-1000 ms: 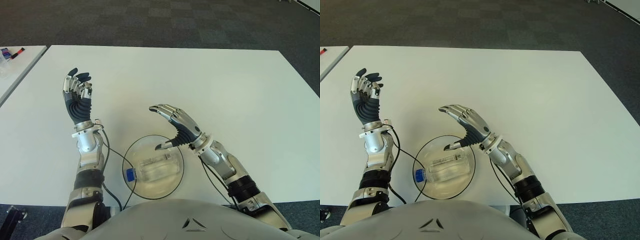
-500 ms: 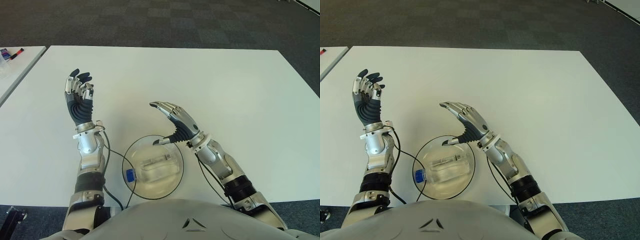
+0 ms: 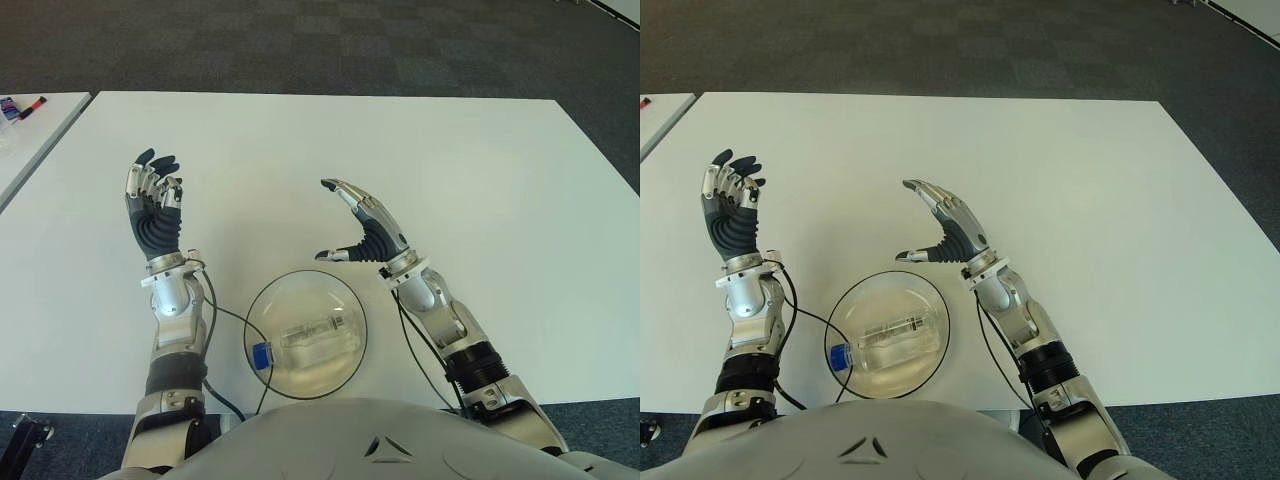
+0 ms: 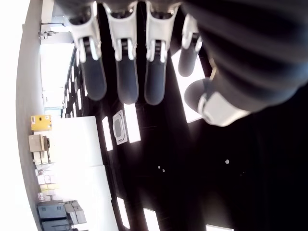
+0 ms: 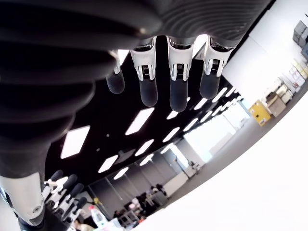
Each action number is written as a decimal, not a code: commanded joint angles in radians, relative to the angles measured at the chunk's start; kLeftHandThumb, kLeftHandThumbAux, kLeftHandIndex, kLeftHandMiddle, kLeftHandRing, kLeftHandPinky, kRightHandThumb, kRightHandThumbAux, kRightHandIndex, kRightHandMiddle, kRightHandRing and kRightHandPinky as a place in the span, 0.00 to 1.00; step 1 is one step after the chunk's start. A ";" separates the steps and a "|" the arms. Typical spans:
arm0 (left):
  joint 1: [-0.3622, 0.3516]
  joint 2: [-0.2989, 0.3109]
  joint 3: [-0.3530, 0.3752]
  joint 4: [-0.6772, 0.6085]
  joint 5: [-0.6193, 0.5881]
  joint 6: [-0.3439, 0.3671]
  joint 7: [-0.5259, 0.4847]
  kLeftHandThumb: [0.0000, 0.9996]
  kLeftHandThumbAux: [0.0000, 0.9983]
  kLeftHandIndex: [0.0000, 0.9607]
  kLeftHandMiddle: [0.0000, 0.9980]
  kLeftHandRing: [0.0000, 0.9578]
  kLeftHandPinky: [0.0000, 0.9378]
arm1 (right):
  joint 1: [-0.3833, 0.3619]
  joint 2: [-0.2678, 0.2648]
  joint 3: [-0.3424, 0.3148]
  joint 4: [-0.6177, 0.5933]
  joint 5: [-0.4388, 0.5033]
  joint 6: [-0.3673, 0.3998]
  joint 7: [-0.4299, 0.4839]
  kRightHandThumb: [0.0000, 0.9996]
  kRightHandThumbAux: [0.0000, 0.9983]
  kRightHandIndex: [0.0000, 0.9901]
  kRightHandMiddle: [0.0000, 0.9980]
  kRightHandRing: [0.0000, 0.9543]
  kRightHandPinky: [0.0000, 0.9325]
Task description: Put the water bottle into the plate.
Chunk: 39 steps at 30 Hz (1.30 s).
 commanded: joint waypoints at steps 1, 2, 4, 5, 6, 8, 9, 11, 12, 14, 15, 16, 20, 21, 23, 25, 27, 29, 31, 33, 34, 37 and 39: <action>0.013 0.010 0.008 0.018 -0.005 0.006 -0.011 0.63 0.65 0.21 0.31 0.33 0.35 | -0.007 0.011 -0.009 0.014 0.020 0.037 0.006 0.05 0.67 0.00 0.13 0.19 0.26; 0.015 0.010 0.009 0.020 -0.005 0.004 -0.011 0.63 0.65 0.21 0.30 0.32 0.35 | -0.008 0.014 -0.013 0.015 0.025 0.047 0.008 0.04 0.67 0.00 0.13 0.19 0.25; 0.017 0.011 0.010 0.024 -0.006 0.002 -0.011 0.62 0.65 0.21 0.30 0.33 0.35 | -0.009 0.017 -0.015 0.015 0.032 0.059 0.009 0.04 0.68 0.01 0.13 0.19 0.24; 0.017 0.011 0.011 0.025 -0.007 0.000 -0.011 0.62 0.65 0.21 0.30 0.33 0.35 | -0.008 0.018 -0.015 0.015 0.034 0.065 0.010 0.03 0.68 0.01 0.13 0.19 0.24; 0.017 0.012 0.011 0.027 -0.007 -0.002 -0.011 0.62 0.65 0.21 0.31 0.33 0.36 | -0.008 0.018 -0.015 0.014 0.035 0.069 0.011 0.03 0.68 0.01 0.13 0.19 0.24; 0.017 0.013 0.013 0.031 -0.008 -0.006 -0.011 0.62 0.64 0.21 0.31 0.33 0.36 | -0.008 0.021 -0.016 0.012 0.039 0.084 0.014 0.03 0.69 0.01 0.13 0.19 0.24; 0.017 0.015 0.013 0.036 -0.011 -0.008 -0.014 0.62 0.64 0.21 0.31 0.33 0.36 | -0.008 0.023 -0.018 0.012 0.041 0.093 0.015 0.03 0.69 0.01 0.13 0.19 0.24; 0.016 0.019 0.014 0.043 -0.018 -0.012 -0.021 0.61 0.64 0.21 0.31 0.33 0.37 | -0.010 0.027 -0.021 0.013 0.043 0.106 0.014 0.05 0.70 0.01 0.13 0.19 0.25; 0.016 0.021 0.015 0.046 -0.021 -0.013 -0.023 0.61 0.63 0.21 0.31 0.34 0.37 | -0.012 0.028 -0.022 0.014 0.044 0.110 0.014 0.06 0.71 0.01 0.13 0.19 0.26; 0.014 0.024 0.016 0.053 -0.027 -0.016 -0.028 0.60 0.63 0.21 0.31 0.34 0.37 | -0.015 0.030 -0.024 0.018 0.046 0.115 0.013 0.07 0.72 0.01 0.13 0.19 0.27; 0.013 0.027 0.017 0.057 -0.030 -0.016 -0.031 0.60 0.63 0.20 0.31 0.34 0.37 | -0.017 0.031 -0.026 0.020 0.047 0.118 0.010 0.07 0.72 0.01 0.13 0.20 0.27; 0.012 0.030 0.018 0.060 -0.033 -0.017 -0.034 0.60 0.63 0.21 0.31 0.34 0.37 | -0.018 0.033 -0.027 0.022 0.047 0.120 0.008 0.09 0.73 0.01 0.14 0.20 0.28; 0.009 0.041 0.023 0.075 -0.025 -0.023 -0.033 0.58 0.61 0.20 0.31 0.34 0.37 | -0.031 0.036 -0.036 0.048 0.056 0.119 -0.001 0.13 0.77 0.01 0.14 0.19 0.26; 0.008 0.044 0.026 0.080 -0.026 -0.025 -0.034 0.57 0.61 0.20 0.31 0.34 0.37 | -0.037 0.038 -0.041 0.060 0.065 0.119 -0.001 0.14 0.77 0.01 0.13 0.19 0.26; 0.007 0.048 0.029 0.090 -0.028 -0.029 -0.037 0.56 0.60 0.20 0.31 0.34 0.37 | -0.051 0.044 -0.053 0.087 0.089 0.122 0.004 0.16 0.78 0.01 0.13 0.18 0.24; 0.005 0.051 0.032 0.098 -0.031 -0.033 -0.040 0.55 0.59 0.20 0.30 0.34 0.38 | -0.062 0.049 -0.061 0.107 0.108 0.126 0.009 0.18 0.79 0.00 0.11 0.16 0.20; 0.001 0.056 0.036 0.116 -0.039 -0.040 -0.045 0.55 0.58 0.20 0.30 0.34 0.38 | -0.076 0.060 -0.074 0.136 0.141 0.140 0.020 0.18 0.80 0.00 0.10 0.15 0.19; -0.003 0.061 0.042 0.138 -0.048 -0.049 -0.050 0.54 0.58 0.20 0.30 0.34 0.38 | -0.093 0.076 -0.093 0.172 0.184 0.164 0.037 0.17 0.81 0.00 0.09 0.13 0.17; -0.007 0.065 0.046 0.153 -0.053 -0.056 -0.052 0.54 0.57 0.20 0.30 0.34 0.38 | -0.109 0.094 -0.110 0.210 0.226 0.186 0.053 0.15 0.81 0.00 0.08 0.11 0.15; -0.010 0.067 0.049 0.165 -0.054 -0.064 -0.051 0.53 0.57 0.20 0.31 0.34 0.38 | -0.138 0.121 -0.135 0.283 0.283 0.201 0.071 0.15 0.81 0.00 0.07 0.10 0.14; -0.013 0.070 0.050 0.176 -0.055 -0.069 -0.052 0.53 0.57 0.20 0.31 0.34 0.38 | -0.168 0.149 -0.167 0.364 0.342 0.210 0.092 0.14 0.81 0.00 0.07 0.10 0.13; -0.018 0.074 0.054 0.206 -0.060 -0.085 -0.054 0.52 0.56 0.20 0.31 0.34 0.38 | -0.216 0.201 -0.239 0.490 0.475 0.226 0.151 0.11 0.80 0.00 0.03 0.05 0.09; -0.021 0.075 0.055 0.220 -0.063 -0.094 -0.055 0.52 0.56 0.20 0.31 0.34 0.38 | -0.224 0.216 -0.266 0.510 0.525 0.232 0.180 0.10 0.79 0.00 0.02 0.04 0.08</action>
